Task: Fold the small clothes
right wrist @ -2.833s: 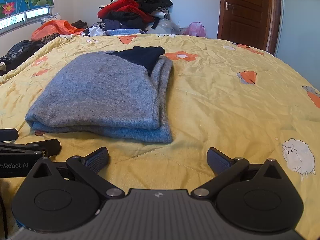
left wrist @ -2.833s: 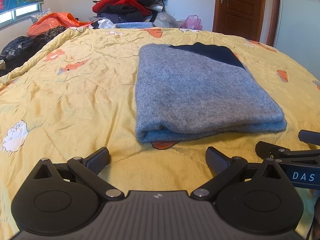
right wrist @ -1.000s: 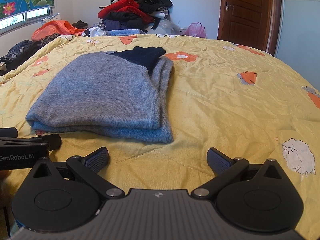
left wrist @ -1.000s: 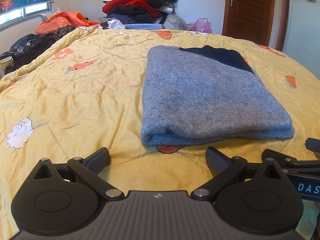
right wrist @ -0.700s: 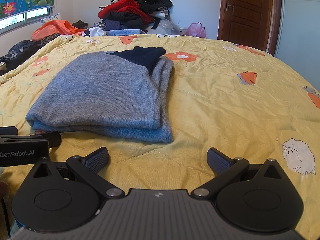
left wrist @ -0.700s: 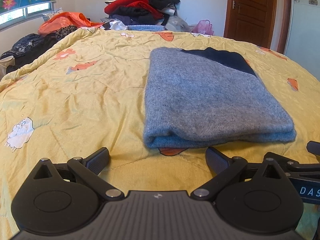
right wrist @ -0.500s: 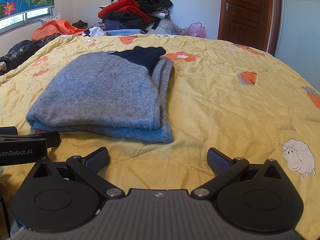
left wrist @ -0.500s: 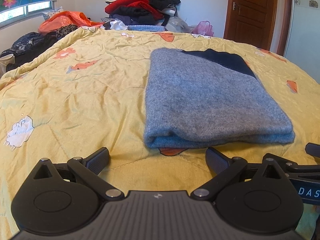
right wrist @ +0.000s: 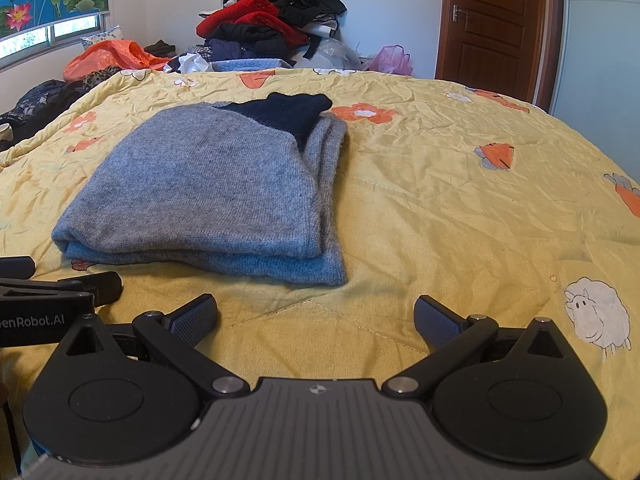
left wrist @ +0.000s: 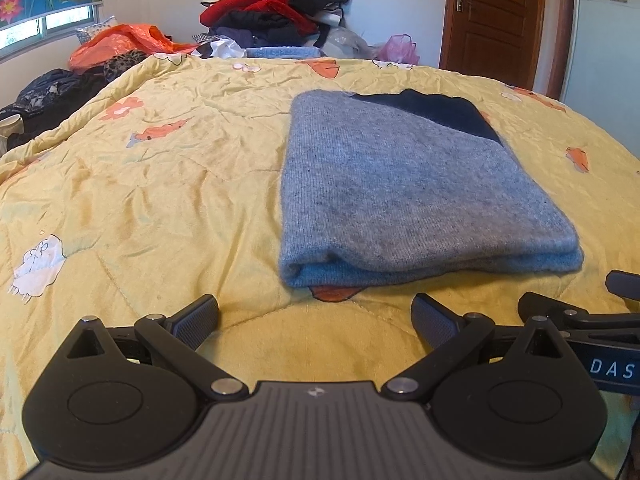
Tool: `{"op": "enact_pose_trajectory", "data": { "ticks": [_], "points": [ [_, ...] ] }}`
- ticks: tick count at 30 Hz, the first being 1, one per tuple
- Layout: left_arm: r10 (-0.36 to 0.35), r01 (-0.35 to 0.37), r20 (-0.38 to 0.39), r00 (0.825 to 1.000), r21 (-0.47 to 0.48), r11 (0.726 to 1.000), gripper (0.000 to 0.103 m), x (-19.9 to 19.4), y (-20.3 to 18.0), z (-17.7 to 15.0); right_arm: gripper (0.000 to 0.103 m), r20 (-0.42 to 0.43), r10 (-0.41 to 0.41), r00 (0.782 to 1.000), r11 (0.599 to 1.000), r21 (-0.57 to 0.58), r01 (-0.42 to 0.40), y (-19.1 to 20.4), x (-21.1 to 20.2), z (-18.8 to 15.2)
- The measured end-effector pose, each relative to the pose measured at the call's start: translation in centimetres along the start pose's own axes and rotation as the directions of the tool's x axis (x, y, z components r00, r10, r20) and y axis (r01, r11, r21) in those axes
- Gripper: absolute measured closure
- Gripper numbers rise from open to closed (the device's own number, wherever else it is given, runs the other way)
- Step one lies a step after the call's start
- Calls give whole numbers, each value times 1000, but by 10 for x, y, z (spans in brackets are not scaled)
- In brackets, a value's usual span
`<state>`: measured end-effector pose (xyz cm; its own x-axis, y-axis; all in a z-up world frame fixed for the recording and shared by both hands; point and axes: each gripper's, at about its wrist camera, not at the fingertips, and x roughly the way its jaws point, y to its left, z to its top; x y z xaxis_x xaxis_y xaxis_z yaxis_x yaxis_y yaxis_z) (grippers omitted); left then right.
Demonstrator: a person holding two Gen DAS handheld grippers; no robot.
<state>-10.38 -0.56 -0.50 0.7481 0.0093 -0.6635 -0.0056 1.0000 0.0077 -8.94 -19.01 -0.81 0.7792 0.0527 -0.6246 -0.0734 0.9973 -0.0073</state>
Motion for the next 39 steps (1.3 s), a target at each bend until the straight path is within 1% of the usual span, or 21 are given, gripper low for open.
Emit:
{"op": "enact_pose_trajectory", "data": {
  "ticks": [39],
  "points": [
    [4,-4,5,1000,-7,1000,0,-3,-1,-3,0,1,0,1000,1000,1,0,0,0,0]
  ]
}}
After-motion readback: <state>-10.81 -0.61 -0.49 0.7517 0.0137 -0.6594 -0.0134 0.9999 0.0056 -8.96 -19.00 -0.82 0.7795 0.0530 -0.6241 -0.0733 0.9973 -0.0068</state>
